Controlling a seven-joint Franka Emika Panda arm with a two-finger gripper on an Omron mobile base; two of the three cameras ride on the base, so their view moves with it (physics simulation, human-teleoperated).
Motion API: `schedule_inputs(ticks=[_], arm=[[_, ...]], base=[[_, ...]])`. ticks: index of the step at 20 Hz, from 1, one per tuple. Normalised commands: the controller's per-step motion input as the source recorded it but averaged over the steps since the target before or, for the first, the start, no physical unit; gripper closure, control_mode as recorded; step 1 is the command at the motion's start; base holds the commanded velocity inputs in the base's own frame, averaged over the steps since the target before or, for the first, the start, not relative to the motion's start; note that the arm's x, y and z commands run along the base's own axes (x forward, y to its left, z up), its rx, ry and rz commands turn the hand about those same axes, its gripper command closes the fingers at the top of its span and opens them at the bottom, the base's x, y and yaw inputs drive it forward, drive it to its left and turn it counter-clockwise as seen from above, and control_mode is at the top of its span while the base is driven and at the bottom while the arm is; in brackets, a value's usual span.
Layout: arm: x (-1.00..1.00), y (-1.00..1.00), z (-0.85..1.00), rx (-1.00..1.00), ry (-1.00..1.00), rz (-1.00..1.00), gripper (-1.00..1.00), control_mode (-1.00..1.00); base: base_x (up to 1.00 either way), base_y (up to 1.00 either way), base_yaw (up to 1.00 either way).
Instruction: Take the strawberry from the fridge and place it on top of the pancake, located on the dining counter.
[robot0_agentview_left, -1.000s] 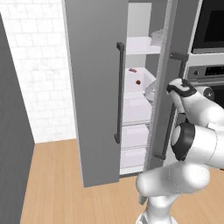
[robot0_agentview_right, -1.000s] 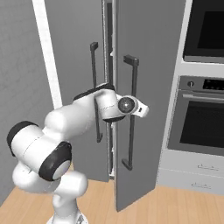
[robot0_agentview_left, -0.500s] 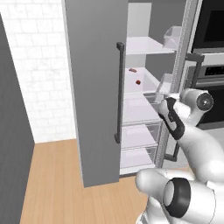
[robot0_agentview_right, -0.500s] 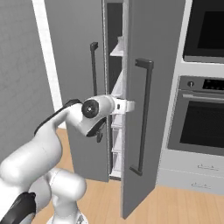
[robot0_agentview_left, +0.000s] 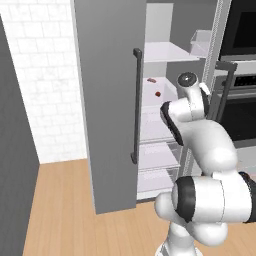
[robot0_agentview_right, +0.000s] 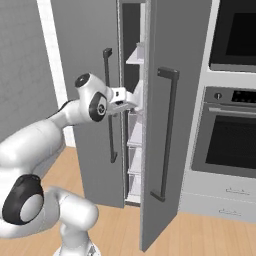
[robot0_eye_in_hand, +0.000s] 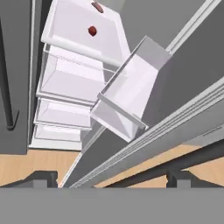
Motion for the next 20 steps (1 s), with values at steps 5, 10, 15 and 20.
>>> schedule_inputs(ticks=[5, 10, 15, 20], arm=[[0.36, -0.06, -0.22, -0.05, 0.12, 0.0, -1.0, -1.0], [0.5, -0.17, -0.24, -0.4, 0.2, -0.01, -1.0, -1.0], [0.39, -0.13, 0.0, -0.41, 0.4, 0.0, -1.0, -1.0], [0.0, -0.58, 0.11, -0.01, 0.09, 0.0, -1.0, -1.0]], base=[[0.0, 0.0, 0.0], [0.0, 0.0, 0.0], [0.0, 0.0, 0.0], [0.0, 0.0, 0.0]])
